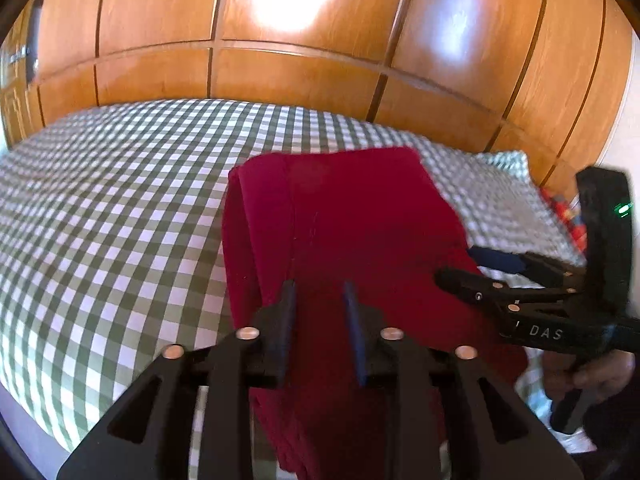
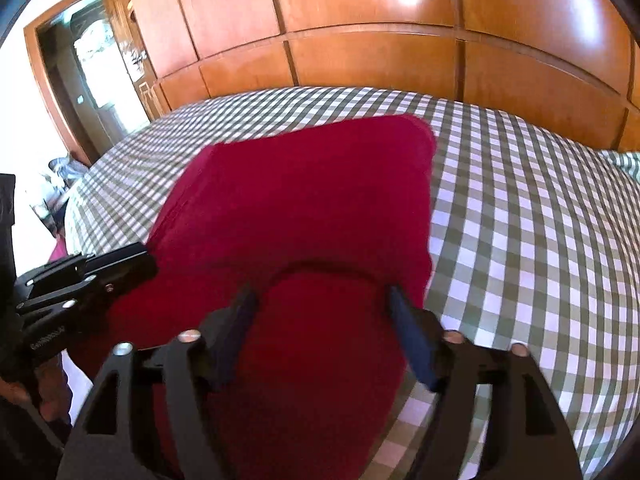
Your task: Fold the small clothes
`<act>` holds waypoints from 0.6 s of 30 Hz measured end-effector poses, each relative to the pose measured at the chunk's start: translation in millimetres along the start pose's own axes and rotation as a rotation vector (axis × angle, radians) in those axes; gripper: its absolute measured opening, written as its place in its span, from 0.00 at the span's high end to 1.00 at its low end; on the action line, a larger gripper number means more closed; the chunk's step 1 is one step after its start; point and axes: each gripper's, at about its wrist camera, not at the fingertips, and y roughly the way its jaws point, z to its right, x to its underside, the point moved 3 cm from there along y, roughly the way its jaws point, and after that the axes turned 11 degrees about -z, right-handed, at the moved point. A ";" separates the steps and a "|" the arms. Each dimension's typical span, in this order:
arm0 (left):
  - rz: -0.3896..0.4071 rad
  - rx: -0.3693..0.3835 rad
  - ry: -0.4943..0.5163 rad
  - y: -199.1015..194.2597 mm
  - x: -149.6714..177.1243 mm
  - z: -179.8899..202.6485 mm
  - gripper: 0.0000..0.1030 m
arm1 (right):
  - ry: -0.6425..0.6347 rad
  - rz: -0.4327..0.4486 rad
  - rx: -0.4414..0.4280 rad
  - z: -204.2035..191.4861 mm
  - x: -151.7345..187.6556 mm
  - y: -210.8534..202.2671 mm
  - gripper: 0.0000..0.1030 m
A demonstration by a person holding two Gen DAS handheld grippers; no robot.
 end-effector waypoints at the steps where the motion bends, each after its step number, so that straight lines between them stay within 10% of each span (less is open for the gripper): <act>1: 0.008 0.016 -0.018 -4.9 -0.2 -3.7 0.43 | 0.016 0.002 -0.012 4.0 0.4 -2.9 0.17; 7: 0.056 0.057 -0.172 -27.0 -11.4 -40.4 0.28 | 0.184 -0.001 -0.153 40.8 2.7 -13.5 0.12; 18: -0.232 0.385 -0.280 63.0 -15.2 -65.4 0.24 | 0.300 -0.118 -0.444 68.5 -6.0 24.4 0.17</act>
